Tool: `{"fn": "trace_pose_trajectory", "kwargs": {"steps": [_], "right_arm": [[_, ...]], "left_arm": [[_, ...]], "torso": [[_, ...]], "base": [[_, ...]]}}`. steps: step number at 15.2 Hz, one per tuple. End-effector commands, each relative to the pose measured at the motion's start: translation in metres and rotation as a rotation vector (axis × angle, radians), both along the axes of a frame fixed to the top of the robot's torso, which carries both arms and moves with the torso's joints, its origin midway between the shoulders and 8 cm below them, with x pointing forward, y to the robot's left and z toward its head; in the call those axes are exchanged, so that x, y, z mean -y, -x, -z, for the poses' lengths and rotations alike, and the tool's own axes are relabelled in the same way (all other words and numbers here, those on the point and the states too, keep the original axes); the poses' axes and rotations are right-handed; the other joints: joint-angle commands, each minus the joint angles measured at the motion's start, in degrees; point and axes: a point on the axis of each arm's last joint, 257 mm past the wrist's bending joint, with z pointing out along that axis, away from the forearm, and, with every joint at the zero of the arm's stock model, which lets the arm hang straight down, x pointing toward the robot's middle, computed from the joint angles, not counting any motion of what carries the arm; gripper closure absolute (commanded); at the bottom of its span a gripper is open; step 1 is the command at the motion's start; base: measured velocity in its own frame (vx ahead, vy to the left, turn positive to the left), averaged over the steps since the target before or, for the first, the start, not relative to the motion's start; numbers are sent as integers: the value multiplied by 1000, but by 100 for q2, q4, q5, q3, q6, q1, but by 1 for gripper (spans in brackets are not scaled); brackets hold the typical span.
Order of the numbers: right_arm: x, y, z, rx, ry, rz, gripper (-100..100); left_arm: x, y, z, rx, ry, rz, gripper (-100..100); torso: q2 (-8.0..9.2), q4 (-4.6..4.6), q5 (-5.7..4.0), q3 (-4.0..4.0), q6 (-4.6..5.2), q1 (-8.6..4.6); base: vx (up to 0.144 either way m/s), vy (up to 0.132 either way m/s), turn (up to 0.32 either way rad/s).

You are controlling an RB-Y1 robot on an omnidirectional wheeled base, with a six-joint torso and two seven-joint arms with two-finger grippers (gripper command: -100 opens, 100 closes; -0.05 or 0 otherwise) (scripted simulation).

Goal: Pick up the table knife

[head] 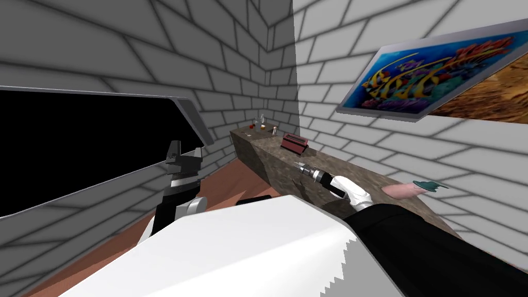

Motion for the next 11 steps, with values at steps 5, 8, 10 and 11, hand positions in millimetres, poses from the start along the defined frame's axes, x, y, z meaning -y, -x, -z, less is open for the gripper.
{"fn": "trace_pose_trajectory", "kwargs": {"steps": [5, 8, 10, 11], "right_arm": [[44, 24, 33, -164, 170, -42, -100], [60, 36, 44, -224, 220, -54, -100], [76, 48, 54, -285, 267, -67, -100], [90, 62, 63, -345, 305, -76, -100]], "left_arm": [[0, 0, 0, 0, 0, 0, 0], [0, 0, 0, 0, 0, 0, 0], [0, 0, 0, 0, 0, 0, 0], [0, 0, 0, 0, 0, 0, 0]], "torso": [[-1, 0, -1, -1, 1, -4], [6, 1, -3, 3, 2, -11], [8, 2, -2, 5, 1, -14], [8, 2, -4, 5, 3, -15]], "base": [[48, 31, 188], [27, 8, 114], [30, 1, 193], [26, -5, 174]]}}
